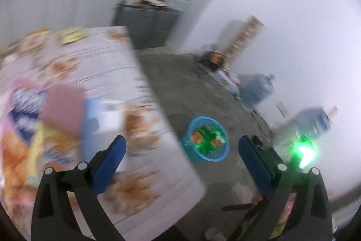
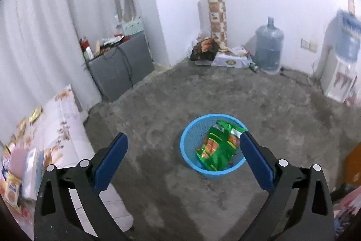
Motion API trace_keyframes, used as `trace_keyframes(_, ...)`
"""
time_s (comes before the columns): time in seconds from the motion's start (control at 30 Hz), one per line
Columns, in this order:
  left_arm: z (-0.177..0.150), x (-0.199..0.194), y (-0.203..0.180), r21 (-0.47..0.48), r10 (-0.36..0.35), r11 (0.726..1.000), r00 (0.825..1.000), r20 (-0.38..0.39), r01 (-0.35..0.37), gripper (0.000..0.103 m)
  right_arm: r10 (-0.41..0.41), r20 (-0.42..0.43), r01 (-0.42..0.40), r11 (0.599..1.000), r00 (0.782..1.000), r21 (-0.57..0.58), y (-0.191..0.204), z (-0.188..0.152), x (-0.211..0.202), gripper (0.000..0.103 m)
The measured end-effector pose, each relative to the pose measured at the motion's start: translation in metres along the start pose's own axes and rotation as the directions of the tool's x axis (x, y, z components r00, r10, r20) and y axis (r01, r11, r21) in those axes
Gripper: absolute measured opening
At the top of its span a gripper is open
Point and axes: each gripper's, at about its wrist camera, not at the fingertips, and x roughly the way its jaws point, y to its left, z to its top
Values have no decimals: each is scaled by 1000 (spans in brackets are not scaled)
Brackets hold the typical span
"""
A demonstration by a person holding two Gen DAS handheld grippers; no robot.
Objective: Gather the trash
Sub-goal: 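Move both tools back to the table toward the pink snack bag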
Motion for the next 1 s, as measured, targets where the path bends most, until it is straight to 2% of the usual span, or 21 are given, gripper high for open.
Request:
trace_keyframes(0.13, -6, -27, 44, -69, 124, 990, 992, 25, -122, 98, 18, 26, -14, 992, 1000, -128, 37, -4, -13, 95)
trace_keyframes(0.27, -11, -51, 73, -115, 154, 983, 985, 77, -145, 97, 33, 55, -18, 966, 998, -257, 69, -10, -26, 95)
trace_keyframes(0.33, -15, -63, 85, -130, 161, 981, 981, 104, -147, 97, 80, 75, -55, 955, 994, -291, 80, -13, -33, 95)
trace_keyframes(0.4, -23, -76, 102, -149, 168, 978, 978, 126, -148, 97, 168, 83, -136, 946, 982, -294, 84, -16, -41, 95)
trace_keyframes(0.47, -29, -86, 116, -174, 171, 974, 974, 152, -144, 97, 262, 86, -229, 932, 961, -280, 89, -18, -50, 95)
trace_keyframes(0.57, -38, -100, 138, -195, 153, 974, 968, 198, -114, 97, 336, 62, -308, 911, 940, -273, 103, -21, -58, 95)
trace_keyframes(0.7, -49, -112, 154, -190, 132, 978, 959, 251, -85, 97, 441, -39, -437, 869, 897, -230, 114, -22, -53, 95)
trace_keyframes(0.87, -54, -108, 156, -118, 102, 990, 961, 256, -74, 97, 547, -181, -571, 811, 817, -125, 133, -26, -39, 94)
trace_keyframes(1.0, -54, -94, 143, -18, 92, 996, 968, 234, -90, 97, 580, -278, -620, 780, 765, -78, 152, -35, -27, 85)
